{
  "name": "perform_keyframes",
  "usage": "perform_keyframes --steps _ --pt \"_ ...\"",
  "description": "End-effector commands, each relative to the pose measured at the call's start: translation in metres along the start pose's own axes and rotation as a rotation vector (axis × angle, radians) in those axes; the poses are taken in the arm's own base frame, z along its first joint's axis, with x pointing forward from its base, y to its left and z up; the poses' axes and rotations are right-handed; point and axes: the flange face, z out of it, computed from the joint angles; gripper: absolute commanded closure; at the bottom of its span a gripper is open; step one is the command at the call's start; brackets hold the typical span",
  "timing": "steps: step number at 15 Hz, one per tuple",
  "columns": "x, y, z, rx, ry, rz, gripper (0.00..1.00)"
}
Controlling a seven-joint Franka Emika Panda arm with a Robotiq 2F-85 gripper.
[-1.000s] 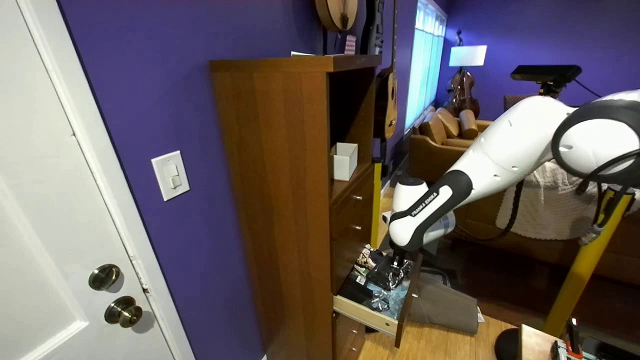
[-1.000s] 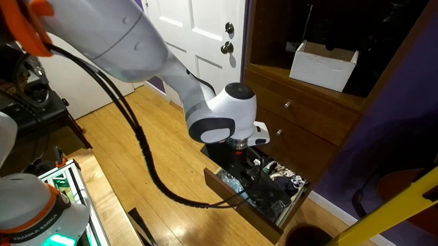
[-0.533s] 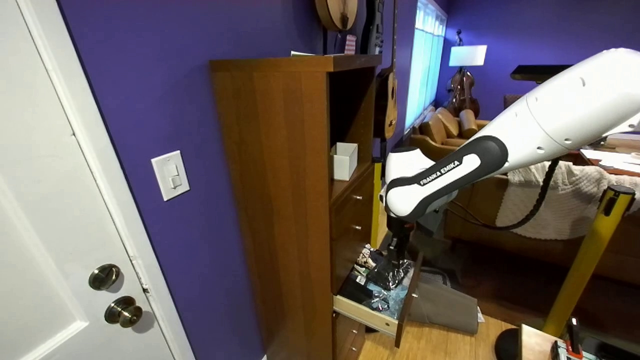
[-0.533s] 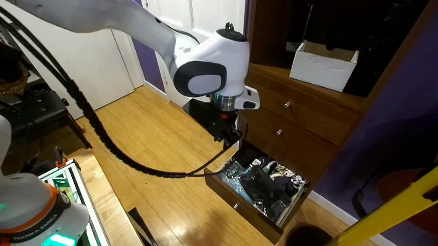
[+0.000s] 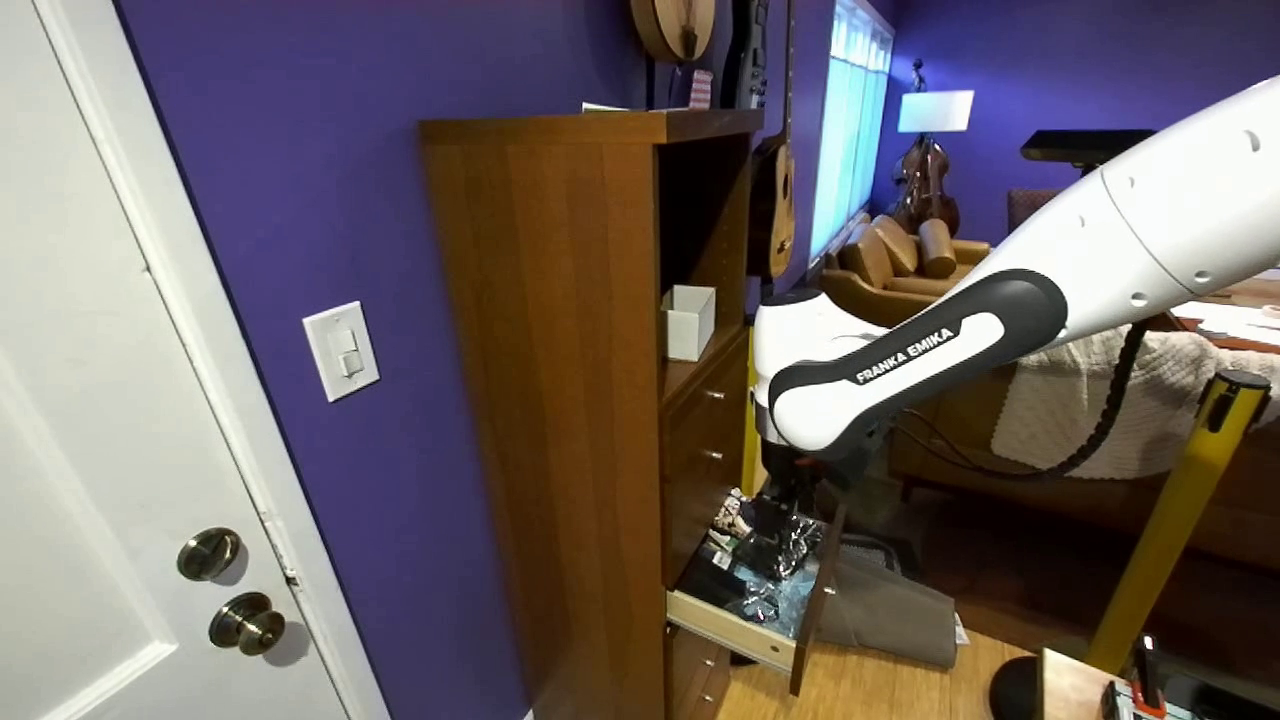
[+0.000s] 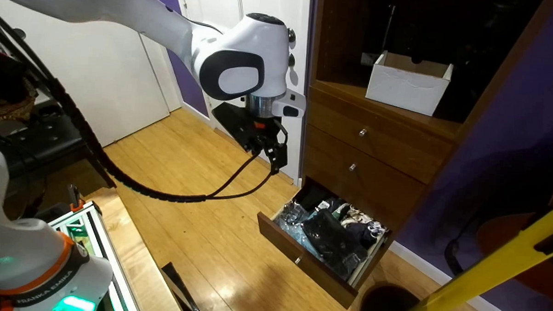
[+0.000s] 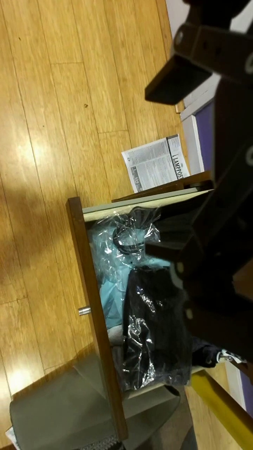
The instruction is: Open the third drawer
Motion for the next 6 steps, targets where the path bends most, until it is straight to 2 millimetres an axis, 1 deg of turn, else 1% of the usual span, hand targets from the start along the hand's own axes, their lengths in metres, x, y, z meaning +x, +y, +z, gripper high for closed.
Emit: perform_keyframes --steps 1,3,6 --pt "-0.0032 -0.003 0.0006 -0.007 0.002 0.003 0.0" --pt "-0.008 -0.0046 0.0019 -0.011 0.004 0.006 0.0" --pt "-0.0098 -0.0031 0.0012 -0.012 0.007 0.009 0.0"
